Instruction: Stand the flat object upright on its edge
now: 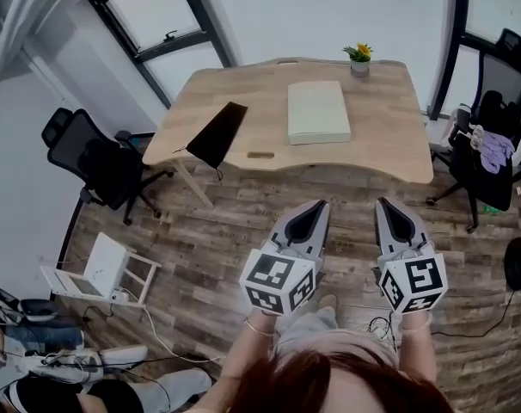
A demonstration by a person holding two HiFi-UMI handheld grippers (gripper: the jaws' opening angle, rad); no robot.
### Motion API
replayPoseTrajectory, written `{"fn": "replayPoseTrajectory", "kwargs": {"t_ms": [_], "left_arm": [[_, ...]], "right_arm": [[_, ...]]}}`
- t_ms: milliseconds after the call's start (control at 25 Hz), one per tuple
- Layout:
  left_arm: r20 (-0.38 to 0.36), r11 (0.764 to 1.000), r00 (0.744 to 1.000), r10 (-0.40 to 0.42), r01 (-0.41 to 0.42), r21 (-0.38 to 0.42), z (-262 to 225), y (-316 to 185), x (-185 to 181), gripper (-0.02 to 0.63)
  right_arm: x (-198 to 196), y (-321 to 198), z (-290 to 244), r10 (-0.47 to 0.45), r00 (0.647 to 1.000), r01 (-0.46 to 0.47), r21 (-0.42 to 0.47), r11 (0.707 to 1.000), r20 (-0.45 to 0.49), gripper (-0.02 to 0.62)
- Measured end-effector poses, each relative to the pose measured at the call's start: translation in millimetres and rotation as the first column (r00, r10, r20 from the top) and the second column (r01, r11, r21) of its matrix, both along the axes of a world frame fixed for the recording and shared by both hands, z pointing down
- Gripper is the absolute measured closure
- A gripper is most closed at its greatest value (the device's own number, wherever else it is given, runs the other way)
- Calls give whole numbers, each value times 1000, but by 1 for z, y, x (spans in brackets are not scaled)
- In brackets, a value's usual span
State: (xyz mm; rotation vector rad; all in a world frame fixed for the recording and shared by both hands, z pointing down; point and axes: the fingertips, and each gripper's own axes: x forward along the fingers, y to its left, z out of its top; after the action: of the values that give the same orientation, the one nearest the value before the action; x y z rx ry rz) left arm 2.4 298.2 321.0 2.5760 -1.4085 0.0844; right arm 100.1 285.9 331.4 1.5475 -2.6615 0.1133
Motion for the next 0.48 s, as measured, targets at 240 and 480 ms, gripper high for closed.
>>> {"fn": "replayPoseTrajectory", "kwargs": {"t_ms": [240, 480], "left_arm": [[-10, 1000, 1000, 18, -18, -8, 3, -41, -19, 595], [-26, 999, 999, 25, -26, -30, 10, -70, -32, 595]], "right_arm": [[-17, -42, 0, 8, 1000, -8, -3, 1000, -9, 597], [-25, -74, 0, 20, 1000, -21, -9, 1000, -10, 597]]}}
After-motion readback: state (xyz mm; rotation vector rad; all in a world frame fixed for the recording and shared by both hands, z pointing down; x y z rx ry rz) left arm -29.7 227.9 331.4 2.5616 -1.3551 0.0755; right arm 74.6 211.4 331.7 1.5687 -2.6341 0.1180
